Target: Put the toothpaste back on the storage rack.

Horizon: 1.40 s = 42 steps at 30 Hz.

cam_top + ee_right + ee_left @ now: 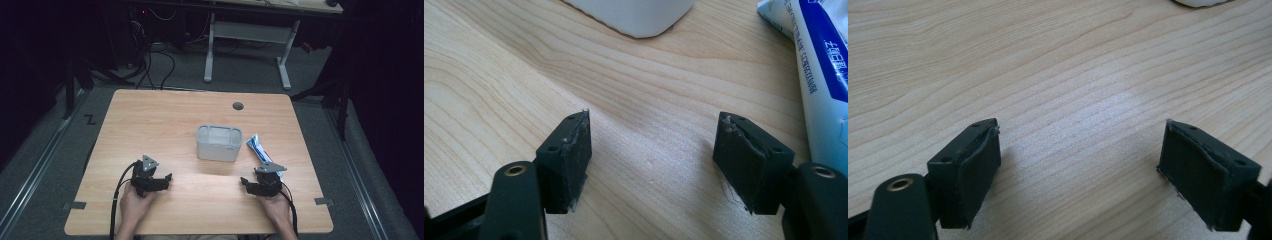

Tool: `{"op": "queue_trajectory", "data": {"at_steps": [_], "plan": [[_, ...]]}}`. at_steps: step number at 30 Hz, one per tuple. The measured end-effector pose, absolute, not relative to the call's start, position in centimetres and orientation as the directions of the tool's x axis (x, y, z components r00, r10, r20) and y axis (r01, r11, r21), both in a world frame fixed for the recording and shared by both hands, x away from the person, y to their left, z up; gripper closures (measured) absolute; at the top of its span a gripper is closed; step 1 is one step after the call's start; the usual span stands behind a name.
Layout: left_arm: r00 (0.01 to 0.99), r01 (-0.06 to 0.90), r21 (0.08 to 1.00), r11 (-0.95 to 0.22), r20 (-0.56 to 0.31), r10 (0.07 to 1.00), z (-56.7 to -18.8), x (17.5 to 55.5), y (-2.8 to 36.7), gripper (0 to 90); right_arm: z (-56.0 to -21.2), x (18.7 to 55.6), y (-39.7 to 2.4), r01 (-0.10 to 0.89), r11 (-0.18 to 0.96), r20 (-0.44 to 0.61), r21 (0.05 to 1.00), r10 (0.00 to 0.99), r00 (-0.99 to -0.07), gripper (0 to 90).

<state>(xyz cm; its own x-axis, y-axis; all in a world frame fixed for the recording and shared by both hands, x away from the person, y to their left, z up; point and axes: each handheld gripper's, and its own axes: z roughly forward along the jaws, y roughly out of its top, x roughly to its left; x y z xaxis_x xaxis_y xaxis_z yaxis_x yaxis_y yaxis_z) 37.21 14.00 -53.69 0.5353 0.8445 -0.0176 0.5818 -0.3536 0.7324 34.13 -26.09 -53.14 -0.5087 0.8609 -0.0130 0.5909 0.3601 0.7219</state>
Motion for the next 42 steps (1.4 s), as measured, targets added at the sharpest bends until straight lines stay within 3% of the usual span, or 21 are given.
{"op": "queue_trajectory", "data": {"at_steps": [42], "plan": [[0.534, 0.582, 0.732, -0.353, -0.017, 0.845, -53.7, 37.2, 14.0, 17.1, -51.6, 31.0, -29.3, 0.591, 0.278, 0.035, 0.757, 0.886, -0.462, 40.4]]}}
